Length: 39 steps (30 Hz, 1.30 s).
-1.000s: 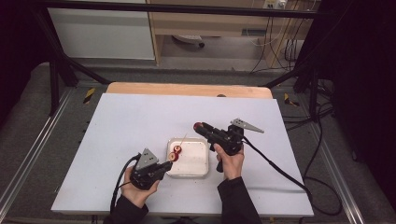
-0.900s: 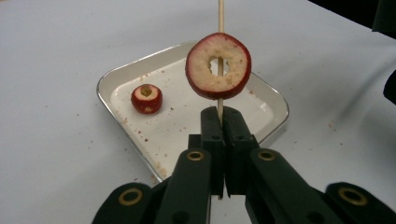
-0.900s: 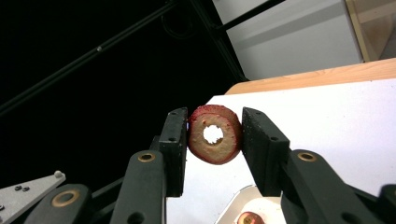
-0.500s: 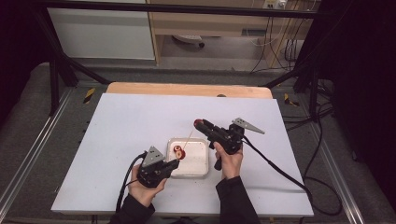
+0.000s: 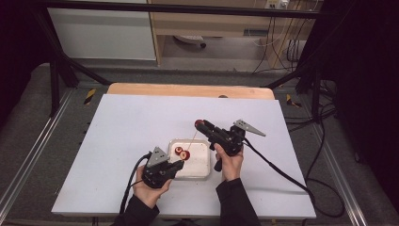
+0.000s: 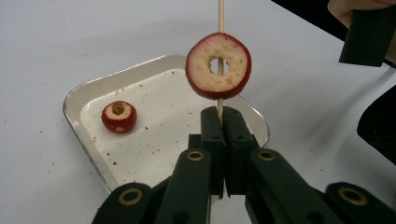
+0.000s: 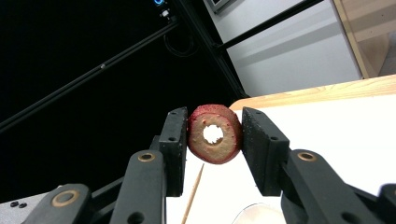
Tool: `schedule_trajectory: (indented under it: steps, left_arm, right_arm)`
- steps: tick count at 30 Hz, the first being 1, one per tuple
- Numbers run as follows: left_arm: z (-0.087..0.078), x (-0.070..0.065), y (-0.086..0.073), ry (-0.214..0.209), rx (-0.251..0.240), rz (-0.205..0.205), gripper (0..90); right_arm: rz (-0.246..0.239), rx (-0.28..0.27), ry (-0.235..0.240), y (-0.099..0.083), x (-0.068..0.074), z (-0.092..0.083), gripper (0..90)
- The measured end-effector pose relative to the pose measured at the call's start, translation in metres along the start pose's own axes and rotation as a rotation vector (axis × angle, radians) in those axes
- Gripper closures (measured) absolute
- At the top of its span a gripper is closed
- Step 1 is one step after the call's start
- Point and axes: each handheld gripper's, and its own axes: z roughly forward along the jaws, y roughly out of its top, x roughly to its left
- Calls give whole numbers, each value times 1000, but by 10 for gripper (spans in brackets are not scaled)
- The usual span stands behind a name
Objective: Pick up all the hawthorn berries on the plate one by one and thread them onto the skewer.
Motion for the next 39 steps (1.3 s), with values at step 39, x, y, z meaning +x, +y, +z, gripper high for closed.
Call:
schedule_trajectory:
  steps: [39]
  left_arm:
    - [3, -4, 1, 14, -53, -52, 884]
  right_arm:
    - [-1, 22, 0, -17, 4, 3, 629]
